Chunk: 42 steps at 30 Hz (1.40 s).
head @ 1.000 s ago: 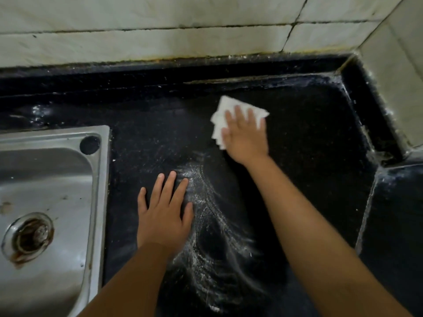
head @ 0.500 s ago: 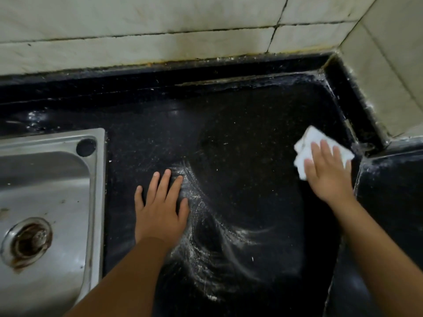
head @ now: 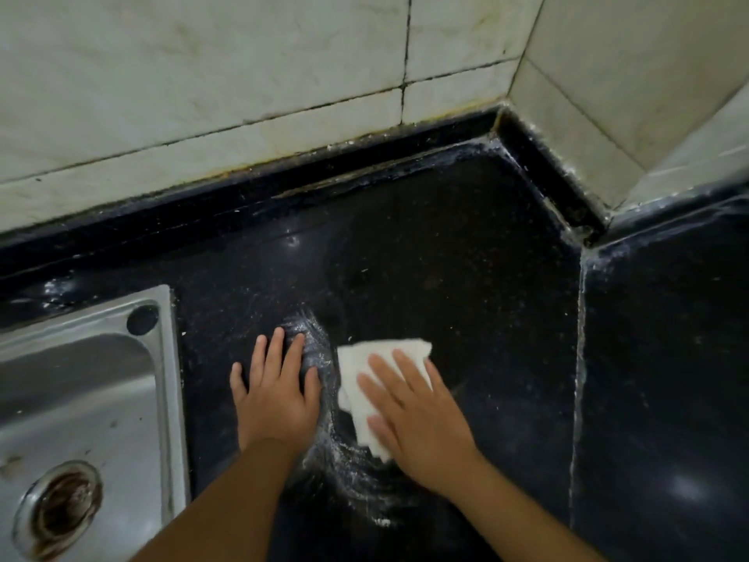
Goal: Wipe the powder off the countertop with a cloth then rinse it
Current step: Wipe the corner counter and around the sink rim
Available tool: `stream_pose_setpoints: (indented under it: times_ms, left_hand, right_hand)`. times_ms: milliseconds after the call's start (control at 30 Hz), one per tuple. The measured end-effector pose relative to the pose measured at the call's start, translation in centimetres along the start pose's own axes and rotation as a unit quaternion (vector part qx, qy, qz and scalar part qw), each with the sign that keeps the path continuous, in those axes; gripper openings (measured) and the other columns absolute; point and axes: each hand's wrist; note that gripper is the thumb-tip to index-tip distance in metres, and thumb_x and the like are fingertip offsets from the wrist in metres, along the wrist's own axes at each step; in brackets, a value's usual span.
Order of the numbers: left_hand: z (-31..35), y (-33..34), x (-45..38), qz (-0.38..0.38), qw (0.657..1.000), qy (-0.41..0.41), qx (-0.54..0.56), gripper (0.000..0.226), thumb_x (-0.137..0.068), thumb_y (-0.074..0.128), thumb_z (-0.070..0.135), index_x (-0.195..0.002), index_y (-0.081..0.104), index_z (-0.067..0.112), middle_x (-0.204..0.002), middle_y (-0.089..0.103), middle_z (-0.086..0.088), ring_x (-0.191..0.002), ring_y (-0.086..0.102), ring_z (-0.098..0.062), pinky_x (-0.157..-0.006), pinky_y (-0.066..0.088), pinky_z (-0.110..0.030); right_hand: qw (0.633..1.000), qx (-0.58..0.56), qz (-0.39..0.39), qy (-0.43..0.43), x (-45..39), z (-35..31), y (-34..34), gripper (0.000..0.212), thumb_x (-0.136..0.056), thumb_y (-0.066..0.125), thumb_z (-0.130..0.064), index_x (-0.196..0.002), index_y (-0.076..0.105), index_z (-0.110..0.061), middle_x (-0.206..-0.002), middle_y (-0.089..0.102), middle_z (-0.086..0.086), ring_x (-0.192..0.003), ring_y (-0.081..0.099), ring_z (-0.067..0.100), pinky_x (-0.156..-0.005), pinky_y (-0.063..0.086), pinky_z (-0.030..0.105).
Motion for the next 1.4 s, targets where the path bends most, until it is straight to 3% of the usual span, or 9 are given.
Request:
stream_pose_setpoints:
  times_ms: [200,367,533,667,833,1033,1200,1333,1400]
  left_hand:
    - [0.0,-1.0,0.0,-0.025,1.0,0.013,0.012,0.051,-0.098,0.026,0.038,-0.146,0.017,0.024,-0.156,0.006,0.002,-0.142,-0.005,-0.015,-0.113,-0.006,-0.043]
    - [-1.3,-2.6,1.6,-0.043,0.993,0.084,0.078,0.051,-0.097,0.034,0.031,-0.145,0.021,0.019,-0.155,0.011,-0.001,-0.143,0.0,-0.016,-0.114,-0.002,-0.045]
    - [-5.2,-3.4,7.6,-0.038,0.987,0.147,0.048,0.051,-0.096,0.033,0.035,-0.143,0.027,0.017,-0.154,0.016,-0.002,-0.143,0.006,-0.018,-0.113,0.005,-0.044]
    - [-6.7,-3.1,11.5,-0.071,0.986,0.145,0.03,0.067,-0.081,0.019,0.041,-0.143,0.029,0.016,-0.153,0.017,-0.003,-0.143,0.007,-0.02,-0.113,0.007,-0.041]
    - [-5.4,-2.1,12.4,-0.043,0.987,0.125,0.087,0.059,-0.086,0.021,0.03,-0.14,0.034,0.01,-0.151,0.024,-0.01,-0.142,0.013,-0.026,-0.113,0.012,-0.043]
    - [-4.5,-0.2,12.9,-0.054,0.99,0.127,0.032,0.056,-0.086,0.025,0.033,-0.125,0.054,0.006,-0.132,0.051,-0.017,-0.124,0.046,-0.034,-0.099,0.033,-0.054]
    - [-4.3,0.8,12.9,-0.032,0.994,0.104,-0.023,0.063,-0.087,0.014,0.038,-0.132,0.048,0.011,-0.14,0.042,-0.012,-0.132,0.037,-0.028,-0.105,0.015,-0.048]
    - [-4.2,1.3,12.6,-0.012,0.993,0.11,-0.03,0.056,-0.087,0.023,0.034,-0.126,0.054,0.008,-0.134,0.05,-0.014,-0.126,0.044,-0.03,-0.101,0.021,-0.052]
    - [-4.2,1.2,12.7,0.006,0.993,0.111,-0.035,0.053,-0.087,0.027,0.031,-0.122,0.058,0.006,-0.129,0.054,-0.016,-0.121,0.049,-0.032,-0.097,0.026,-0.055]
  right_hand:
    - [0.998,-0.007,0.008,0.06,12.7,-1.8,1.2,0.046,-0.1,0.008,-0.04,-0.128,0.041,-0.026,-0.136,0.038,-0.008,-0.144,-0.003,0.009,-0.112,0.008,0.032]
    - [0.974,-0.028,-0.005,0.226,15.2,0.2,-0.2,0.059,-0.099,0.002,-0.045,-0.134,0.042,-0.02,-0.137,0.049,0.004,-0.14,0.026,0.019,-0.109,0.022,0.043]
    - [0.92,-0.073,-0.037,0.384,6.5,2.2,-2.8,0.052,-0.1,0.012,-0.039,-0.149,0.004,-0.022,-0.158,-0.003,0.001,-0.144,-0.006,0.026,-0.114,-0.001,0.048]
    - [0.956,-0.041,-0.059,0.285,1.2,-3.6,-1.9,0.051,-0.1,0.01,-0.036,-0.149,0.001,-0.024,-0.157,-0.006,0.0,-0.144,-0.006,0.025,-0.114,0.001,0.048]
    - [0.988,-0.024,-0.028,0.151,9.3,-10.3,1.0,0.052,-0.099,0.013,-0.037,-0.122,0.058,-0.027,-0.125,0.061,-0.001,-0.117,0.057,0.024,-0.095,0.044,0.041]
    - [0.96,0.006,-0.067,0.273,15.9,-3.5,-0.8,0.074,-0.087,-0.015,-0.06,-0.148,0.013,-0.028,-0.151,0.013,-0.015,-0.142,0.018,0.014,-0.111,0.009,0.045]
    - [0.906,-0.06,-0.055,0.416,7.0,2.7,-3.5,0.052,-0.1,0.013,-0.039,-0.148,-0.002,-0.026,-0.157,-0.008,-0.002,-0.144,-0.01,0.024,-0.114,-0.004,0.051]
    - [0.958,-0.039,-0.09,0.271,3.3,-2.6,-1.7,0.051,-0.098,0.008,-0.043,-0.147,-0.003,-0.033,-0.157,-0.01,0.0,-0.143,-0.011,0.031,-0.112,-0.003,0.054]
    - [0.981,0.003,-0.081,0.174,6.1,-5.5,-0.7,0.058,-0.095,-0.001,-0.048,-0.147,0.019,-0.031,-0.156,0.016,0.005,-0.142,0.01,0.035,-0.11,0.014,0.059]
Point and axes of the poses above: each hand's wrist, its own x-axis away from the middle knuckle, its own y-axis out of the palm, z = x × y
